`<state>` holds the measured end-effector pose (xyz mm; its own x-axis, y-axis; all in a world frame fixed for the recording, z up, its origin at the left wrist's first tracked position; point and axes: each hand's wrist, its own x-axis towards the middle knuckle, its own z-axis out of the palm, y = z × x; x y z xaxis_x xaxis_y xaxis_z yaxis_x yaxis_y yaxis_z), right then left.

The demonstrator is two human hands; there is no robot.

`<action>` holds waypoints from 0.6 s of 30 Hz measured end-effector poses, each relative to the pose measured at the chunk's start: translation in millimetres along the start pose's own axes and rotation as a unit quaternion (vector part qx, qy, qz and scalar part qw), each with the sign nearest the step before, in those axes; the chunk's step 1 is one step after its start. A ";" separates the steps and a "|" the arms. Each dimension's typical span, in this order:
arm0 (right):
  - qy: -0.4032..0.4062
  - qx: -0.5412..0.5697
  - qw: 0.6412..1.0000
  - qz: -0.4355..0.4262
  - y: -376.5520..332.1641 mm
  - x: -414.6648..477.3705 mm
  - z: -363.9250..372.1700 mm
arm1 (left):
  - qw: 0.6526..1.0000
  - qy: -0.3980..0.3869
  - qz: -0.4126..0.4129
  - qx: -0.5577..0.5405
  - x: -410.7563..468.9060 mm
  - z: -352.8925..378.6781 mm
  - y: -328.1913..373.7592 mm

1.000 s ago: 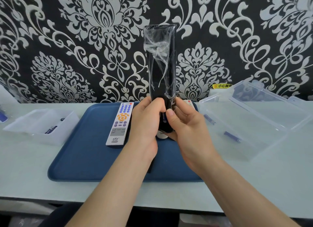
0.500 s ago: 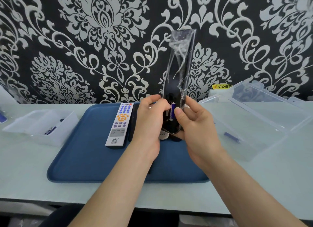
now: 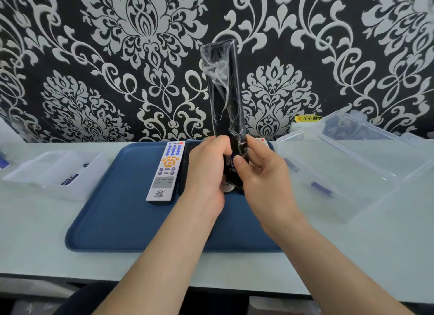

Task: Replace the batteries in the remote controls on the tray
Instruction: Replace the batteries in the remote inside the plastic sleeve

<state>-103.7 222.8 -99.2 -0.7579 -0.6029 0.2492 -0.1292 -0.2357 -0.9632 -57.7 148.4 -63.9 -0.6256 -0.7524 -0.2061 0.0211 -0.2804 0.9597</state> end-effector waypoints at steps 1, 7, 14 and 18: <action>0.002 -0.014 1.000 -0.005 0.9 -0.8 1.2 | 1.000 0.008 -0.006 0.004 0.5 -0.4 0.6; 0.024 -0.029 0.999 -0.002 1.9 1.7 5.1 | 0.999 -0.008 0.044 0.016 4.7 4.0 -13.6; 0.061 0.014 0.997 0.053 2.7 2.9 -1.5 | 0.993 0.031 0.103 0.040 9.6 12.5 -40.8; 0.067 0.032 0.995 0.060 3.8 3.7 -2.6 | 0.994 0.037 0.097 0.019 16.1 7.1 -42.7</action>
<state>-108.6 221.7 -102.2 -0.8445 -0.5236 0.1123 0.0062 -0.2192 -0.9757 -74.2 152.5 -106.8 -0.5542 -0.8319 -0.0286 0.1054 -0.1042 0.9890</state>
